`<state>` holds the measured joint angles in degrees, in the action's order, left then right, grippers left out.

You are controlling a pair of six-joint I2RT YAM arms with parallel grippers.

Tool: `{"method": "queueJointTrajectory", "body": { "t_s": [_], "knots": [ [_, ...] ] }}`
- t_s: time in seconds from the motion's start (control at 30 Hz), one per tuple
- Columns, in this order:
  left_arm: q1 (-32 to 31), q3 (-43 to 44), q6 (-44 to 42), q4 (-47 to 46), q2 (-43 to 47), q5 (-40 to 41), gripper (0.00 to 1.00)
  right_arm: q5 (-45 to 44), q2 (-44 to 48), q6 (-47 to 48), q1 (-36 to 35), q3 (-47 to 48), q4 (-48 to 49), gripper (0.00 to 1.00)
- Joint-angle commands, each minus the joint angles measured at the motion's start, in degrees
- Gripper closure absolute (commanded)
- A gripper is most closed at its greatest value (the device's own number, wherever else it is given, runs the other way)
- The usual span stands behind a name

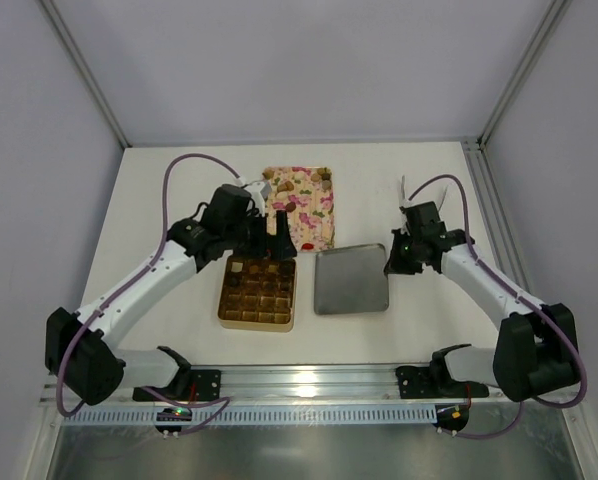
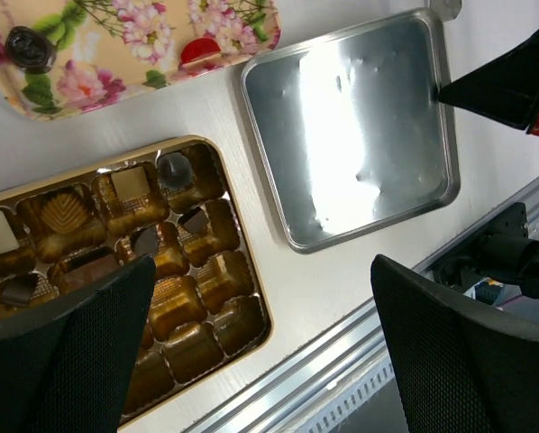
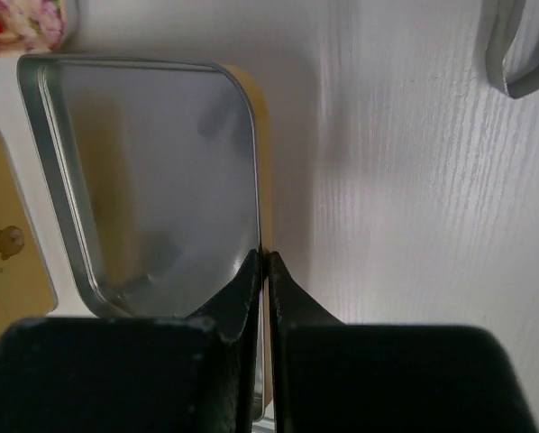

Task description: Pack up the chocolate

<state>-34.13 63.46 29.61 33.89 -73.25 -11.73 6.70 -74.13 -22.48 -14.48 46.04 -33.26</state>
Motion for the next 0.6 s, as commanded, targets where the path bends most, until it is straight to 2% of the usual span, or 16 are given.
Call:
{"method": "queueJointTrajectory", "body": {
  "t_s": [0.0, 0.4, 0.57],
  "knots": [
    [-0.3, 2.7, 0.3, -3.2, -2.1, -4.4, 0.00, 3.3, 3.6, 1.3, 1.4, 4.8, -2.5, 0.96],
    [-1.6, 4.7, 4.6, -10.4, -9.8, -10.2, 0.00, 10.5, 8.8, 2.9, 7.2, 8.2, -6.7, 0.96],
    [-1.7, 5.0, 5.7, -12.4, -13.2, -9.8, 0.00, 10.4, 9.8, 2.9, 7.5, 9.3, -7.6, 0.96]
  ]
}}
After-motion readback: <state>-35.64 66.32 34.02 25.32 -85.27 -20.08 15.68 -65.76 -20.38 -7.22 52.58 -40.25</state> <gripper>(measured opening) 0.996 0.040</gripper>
